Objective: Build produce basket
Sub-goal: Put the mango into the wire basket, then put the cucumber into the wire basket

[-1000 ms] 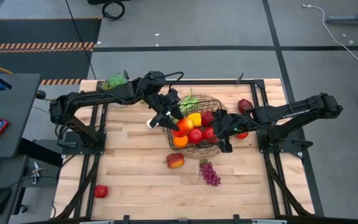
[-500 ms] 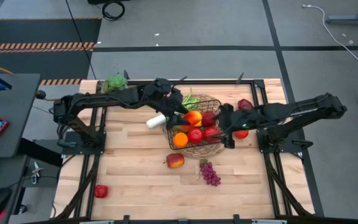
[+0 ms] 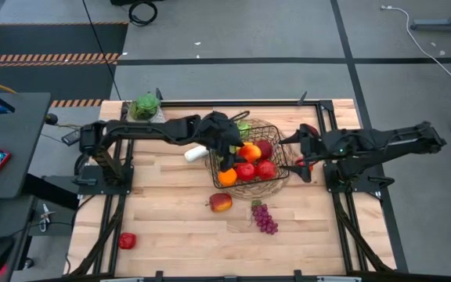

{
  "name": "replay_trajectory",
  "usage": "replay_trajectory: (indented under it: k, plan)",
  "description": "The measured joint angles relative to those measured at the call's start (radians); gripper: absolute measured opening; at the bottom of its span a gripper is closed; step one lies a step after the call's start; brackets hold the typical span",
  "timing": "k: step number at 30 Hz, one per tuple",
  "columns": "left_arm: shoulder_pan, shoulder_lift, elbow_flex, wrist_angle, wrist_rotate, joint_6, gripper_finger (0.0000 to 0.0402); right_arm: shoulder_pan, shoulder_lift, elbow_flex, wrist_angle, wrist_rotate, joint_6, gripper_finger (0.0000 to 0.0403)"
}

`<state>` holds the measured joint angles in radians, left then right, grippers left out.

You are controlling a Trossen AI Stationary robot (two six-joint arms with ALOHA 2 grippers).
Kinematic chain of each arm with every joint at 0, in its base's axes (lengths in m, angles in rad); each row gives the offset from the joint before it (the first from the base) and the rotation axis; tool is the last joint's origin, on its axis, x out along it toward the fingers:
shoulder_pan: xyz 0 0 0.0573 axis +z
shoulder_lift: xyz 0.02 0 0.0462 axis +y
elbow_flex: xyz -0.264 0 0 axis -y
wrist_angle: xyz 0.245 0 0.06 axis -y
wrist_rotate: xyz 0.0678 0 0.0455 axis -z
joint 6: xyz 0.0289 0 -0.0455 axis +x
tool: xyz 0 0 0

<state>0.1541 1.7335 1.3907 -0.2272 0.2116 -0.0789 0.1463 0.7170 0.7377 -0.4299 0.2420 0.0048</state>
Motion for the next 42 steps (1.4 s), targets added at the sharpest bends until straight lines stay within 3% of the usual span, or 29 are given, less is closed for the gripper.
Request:
replay_trajectory:
  k: [6,26,38,42]
  plan:
    - [0.006,0.048,0.000,-0.063,-0.061,0.039,0.0286,0.000,-0.006,-0.001,0.000,0.000,-0.010,0.0400]
    - [0.042,0.088,0.000,-0.147,-0.052,0.039,0.0289,0.000,0.034,-0.001,-0.004,-0.001,-0.008,0.0400]
    - [0.031,0.079,-0.001,-0.144,-0.049,0.097,0.0392,0.000,0.044,-0.001,-0.004,-0.001,-0.008,0.0400]
    - [0.034,0.044,-0.001,-0.148,-0.049,0.133,0.0390,0.000,0.044,-0.001,-0.005,-0.001,-0.008,0.0400]
